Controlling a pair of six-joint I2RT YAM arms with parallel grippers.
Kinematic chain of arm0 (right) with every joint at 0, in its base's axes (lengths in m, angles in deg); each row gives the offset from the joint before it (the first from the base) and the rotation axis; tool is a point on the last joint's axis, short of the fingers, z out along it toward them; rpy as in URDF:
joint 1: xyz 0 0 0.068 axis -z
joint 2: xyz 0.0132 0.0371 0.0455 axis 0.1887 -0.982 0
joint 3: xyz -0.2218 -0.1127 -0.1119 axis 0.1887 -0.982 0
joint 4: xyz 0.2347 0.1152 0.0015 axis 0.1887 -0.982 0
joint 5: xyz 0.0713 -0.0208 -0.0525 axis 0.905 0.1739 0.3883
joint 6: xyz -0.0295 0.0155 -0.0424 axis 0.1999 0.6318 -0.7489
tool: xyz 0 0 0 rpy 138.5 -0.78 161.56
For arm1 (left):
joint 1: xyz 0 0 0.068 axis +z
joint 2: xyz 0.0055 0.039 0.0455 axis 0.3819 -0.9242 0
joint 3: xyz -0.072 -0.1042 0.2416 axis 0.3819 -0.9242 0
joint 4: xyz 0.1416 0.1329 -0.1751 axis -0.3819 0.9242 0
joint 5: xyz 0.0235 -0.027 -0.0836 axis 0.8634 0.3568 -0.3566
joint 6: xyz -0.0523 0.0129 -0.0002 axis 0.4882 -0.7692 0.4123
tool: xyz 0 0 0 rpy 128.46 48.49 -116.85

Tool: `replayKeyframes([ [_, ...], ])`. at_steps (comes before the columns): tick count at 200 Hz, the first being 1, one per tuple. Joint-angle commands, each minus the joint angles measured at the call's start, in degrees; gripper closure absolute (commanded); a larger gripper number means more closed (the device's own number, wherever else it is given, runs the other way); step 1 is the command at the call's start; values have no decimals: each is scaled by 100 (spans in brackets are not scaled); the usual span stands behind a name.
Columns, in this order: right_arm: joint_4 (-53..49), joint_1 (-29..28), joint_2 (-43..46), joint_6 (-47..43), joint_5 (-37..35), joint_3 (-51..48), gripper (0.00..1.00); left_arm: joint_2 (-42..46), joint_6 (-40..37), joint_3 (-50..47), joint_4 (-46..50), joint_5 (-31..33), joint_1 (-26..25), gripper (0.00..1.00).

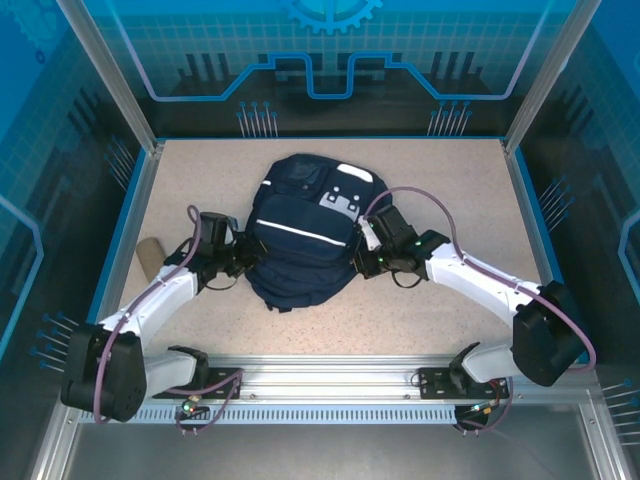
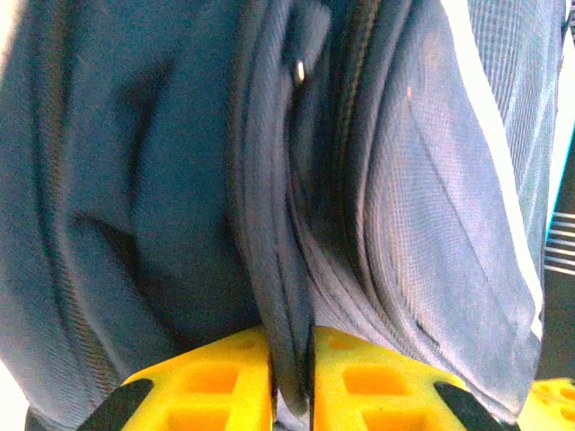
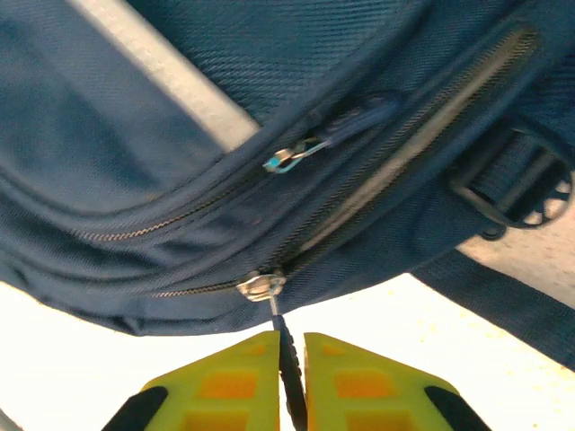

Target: Pack books, pencil case, and school supplies into a backpack

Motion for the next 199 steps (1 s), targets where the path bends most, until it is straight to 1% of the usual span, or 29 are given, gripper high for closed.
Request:
replayKeyframes([
  [1,-262,83,-145,153,-375,263,78,-38,-231,259,70,497,237,72],
  [16,-303,85,-305,38,-342,358,75,106,-173,202,154,465,241,65],
  [30,-373,92,-461,-72,-339,418,71,311,-31,63,231,397,236,54],
  [38,-393,88,-526,-133,-344,444,67,440,74,-29,247,311,236,50],
  [69,-392,92,-688,-503,-182,469,53,935,519,-407,237,-143,197,43],
  [89,-281,96,-807,-817,-117,477,50,1229,802,-568,228,-270,112,40],
  [109,-138,92,-960,-1207,120,522,49,1408,1073,-670,194,-268,-71,38],
  [142,79,102,-1242,-1593,434,613,49,1429,1466,-793,-50,-204,-440,38],
  [164,318,101,-1314,-1686,822,583,52,1335,1703,-892,-337,-152,-698,38],
  [182,451,93,-1396,-1702,1134,599,59,1181,1885,-964,-584,-96,-897,40],
  [199,500,53,-1476,-1684,1285,668,74,1037,2038,-1046,-874,-86,-1049,42],
])
